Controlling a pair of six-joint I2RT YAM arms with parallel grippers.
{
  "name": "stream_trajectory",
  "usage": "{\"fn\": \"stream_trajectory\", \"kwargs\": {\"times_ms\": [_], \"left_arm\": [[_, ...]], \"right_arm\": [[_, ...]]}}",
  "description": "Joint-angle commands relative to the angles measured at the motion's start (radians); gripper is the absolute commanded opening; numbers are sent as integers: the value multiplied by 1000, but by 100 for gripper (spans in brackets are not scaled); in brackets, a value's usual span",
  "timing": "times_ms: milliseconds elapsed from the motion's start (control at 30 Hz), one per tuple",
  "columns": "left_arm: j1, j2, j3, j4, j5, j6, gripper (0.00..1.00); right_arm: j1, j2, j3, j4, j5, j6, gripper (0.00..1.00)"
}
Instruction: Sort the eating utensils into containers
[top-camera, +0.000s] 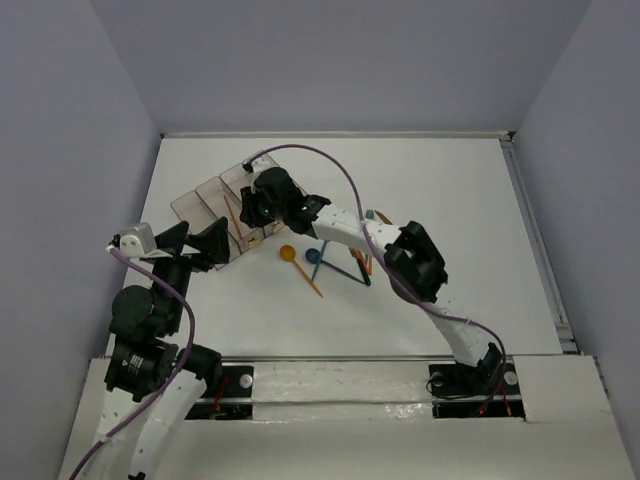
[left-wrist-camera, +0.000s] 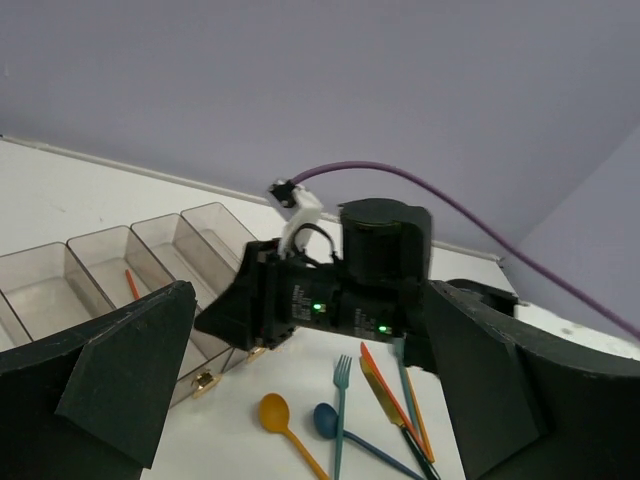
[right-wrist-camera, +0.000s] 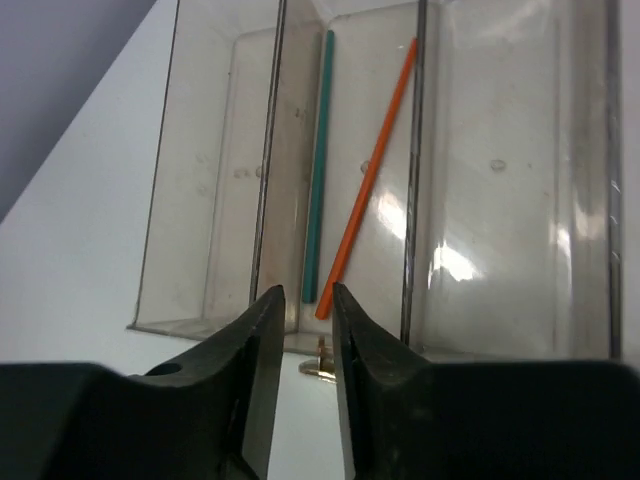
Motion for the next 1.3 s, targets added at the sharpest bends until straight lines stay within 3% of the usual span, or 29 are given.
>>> {"fn": "stream_trajectory", "kwargs": {"times_ms": [0, 133, 200, 333, 433, 567, 1267], "left_arm": [[-5, 20, -3, 47, 6, 15, 99], [-5, 21, -5, 48, 15, 13, 99], [-5, 23, -5, 51, 18, 15, 99], [-5, 26, -5, 53, 28, 15, 99], [-5, 32, -5, 56, 34, 15, 99], [13, 41, -5, 56, 43, 16, 99], [32, 49, -8, 57, 69, 13, 99]], "right_arm": [[-2, -320, -280, 180, 177, -29, 27], [-57, -649, -696, 218, 349, 14, 11], [-106, -739, -891, 164, 424, 52, 11], [-155, -914, -1109, 38, 481, 91, 13], [-167, -954, -1198, -32, 509, 101, 23], [-176, -951, -1232, -58, 496, 104, 28], [-195, -750, -1217, -37, 512, 144, 24]]}}
